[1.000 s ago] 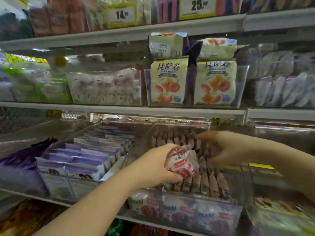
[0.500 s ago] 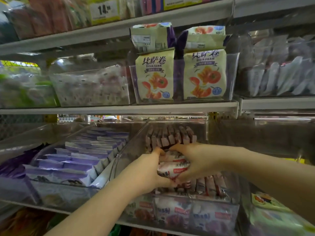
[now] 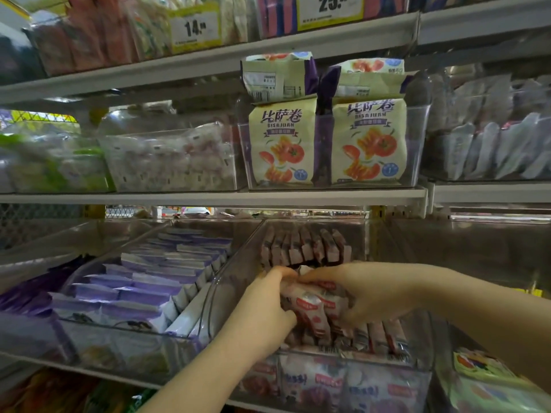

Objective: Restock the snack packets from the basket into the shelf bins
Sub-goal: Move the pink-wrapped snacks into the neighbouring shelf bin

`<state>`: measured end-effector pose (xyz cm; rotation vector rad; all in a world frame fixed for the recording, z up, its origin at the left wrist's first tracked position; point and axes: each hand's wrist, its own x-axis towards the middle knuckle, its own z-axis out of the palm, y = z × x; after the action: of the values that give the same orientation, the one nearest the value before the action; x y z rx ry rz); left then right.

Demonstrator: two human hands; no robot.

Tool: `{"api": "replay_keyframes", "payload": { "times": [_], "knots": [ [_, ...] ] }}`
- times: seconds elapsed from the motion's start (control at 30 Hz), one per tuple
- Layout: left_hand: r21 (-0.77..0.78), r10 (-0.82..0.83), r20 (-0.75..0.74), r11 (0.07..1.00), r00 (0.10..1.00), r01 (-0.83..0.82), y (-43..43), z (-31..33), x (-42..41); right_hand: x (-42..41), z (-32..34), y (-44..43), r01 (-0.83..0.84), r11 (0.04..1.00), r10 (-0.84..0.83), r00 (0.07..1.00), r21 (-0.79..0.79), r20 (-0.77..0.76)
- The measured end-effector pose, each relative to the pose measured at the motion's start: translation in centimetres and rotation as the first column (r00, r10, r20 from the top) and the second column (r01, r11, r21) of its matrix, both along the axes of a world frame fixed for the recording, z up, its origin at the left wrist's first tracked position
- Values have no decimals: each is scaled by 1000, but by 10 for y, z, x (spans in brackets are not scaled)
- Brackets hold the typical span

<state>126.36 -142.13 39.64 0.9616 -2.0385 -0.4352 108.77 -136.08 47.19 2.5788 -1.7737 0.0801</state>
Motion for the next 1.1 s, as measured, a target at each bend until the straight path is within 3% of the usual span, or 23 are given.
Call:
{"api": "replay_keyframes", "payload": {
  "times": [0.1,0.17,0.3,0.4,0.53,0.7,0.83,1.1],
  "knots": [
    [233,-221,-72,944,973,231,7,5,4,4,-9,2,-40,984,33,999,-173,-43],
    [244,-243,-68,936,968,252,11,7,4,5,-15,1,-69,956,60,997,-286,-39],
    [22,-40,112,999,993,38,14,1,-8,1,-19,7,-49,922,93,991,-384,99],
    [-54,-53,4,997,999,53,13,-2,-19,-9,-14,12,-77,941,121,986,-331,116],
    [-213,-49,-56,976,997,36,5,3,-29,-19,-9,16,-53,907,111,987,-417,115],
    [-359,-56,-73,933,996,26,-4,21,-49,-49,4,23,174,678,-77,983,-714,167],
    [-411,-114,-103,910,988,62,-17,44,-80,-65,8,21,318,673,-254,947,-668,195],
    [-420,-146,6,898,989,135,-53,64,-124,-82,8,-1,346,774,-142,911,-529,388]
  ]
}}
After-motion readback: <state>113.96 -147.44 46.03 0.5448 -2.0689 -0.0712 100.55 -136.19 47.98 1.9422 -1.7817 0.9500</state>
